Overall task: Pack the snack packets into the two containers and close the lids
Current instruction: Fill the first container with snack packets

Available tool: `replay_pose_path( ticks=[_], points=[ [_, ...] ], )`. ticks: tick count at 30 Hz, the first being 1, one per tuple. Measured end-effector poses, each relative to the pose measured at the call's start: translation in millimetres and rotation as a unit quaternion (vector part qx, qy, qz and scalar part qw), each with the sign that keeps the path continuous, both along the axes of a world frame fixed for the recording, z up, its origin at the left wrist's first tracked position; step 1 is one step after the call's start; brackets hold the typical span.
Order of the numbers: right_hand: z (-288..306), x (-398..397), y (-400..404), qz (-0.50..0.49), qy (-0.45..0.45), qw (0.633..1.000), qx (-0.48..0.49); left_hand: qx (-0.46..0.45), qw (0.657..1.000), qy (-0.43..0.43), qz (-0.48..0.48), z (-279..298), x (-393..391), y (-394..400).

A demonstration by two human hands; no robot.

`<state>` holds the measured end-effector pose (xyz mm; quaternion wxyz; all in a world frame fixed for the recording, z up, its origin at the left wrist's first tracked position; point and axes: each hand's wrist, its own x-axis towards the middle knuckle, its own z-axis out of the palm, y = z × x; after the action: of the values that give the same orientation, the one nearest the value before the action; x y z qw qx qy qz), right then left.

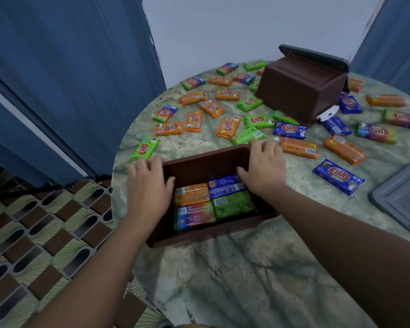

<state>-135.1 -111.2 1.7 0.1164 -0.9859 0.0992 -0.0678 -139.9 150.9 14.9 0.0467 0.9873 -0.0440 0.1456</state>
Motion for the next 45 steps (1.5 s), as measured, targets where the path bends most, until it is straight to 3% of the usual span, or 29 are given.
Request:
replay_pose_path(
  ticks=[3, 7, 36, 42, 45],
  points=[
    [-6, 7, -7, -0.029, 0.104, 0.985, 0.135, -0.001, 0.991, 0.098, 0.093, -4, 13, 3],
    [-9, 13, -11, -0.023, 0.099, 0.981, 0.164, -0.136, 0.965, 0.193, 0.11, -24, 27, 1],
    [-13, 121, 34, -0.075, 0.087, 0.98, 0.162, -0.018, 0.982, 0.165, 0.089, -10, 145, 33],
    [-18, 122, 35, -0.091, 0.09, 0.98, 0.151, -0.095, 0.978, 0.172, 0.075, -26, 154, 39],
    [-18, 121, 33, -0.096, 0.103, 0.979, 0.148, -0.08, 0.981, 0.162, 0.071, -25, 154, 37]
  ],
)
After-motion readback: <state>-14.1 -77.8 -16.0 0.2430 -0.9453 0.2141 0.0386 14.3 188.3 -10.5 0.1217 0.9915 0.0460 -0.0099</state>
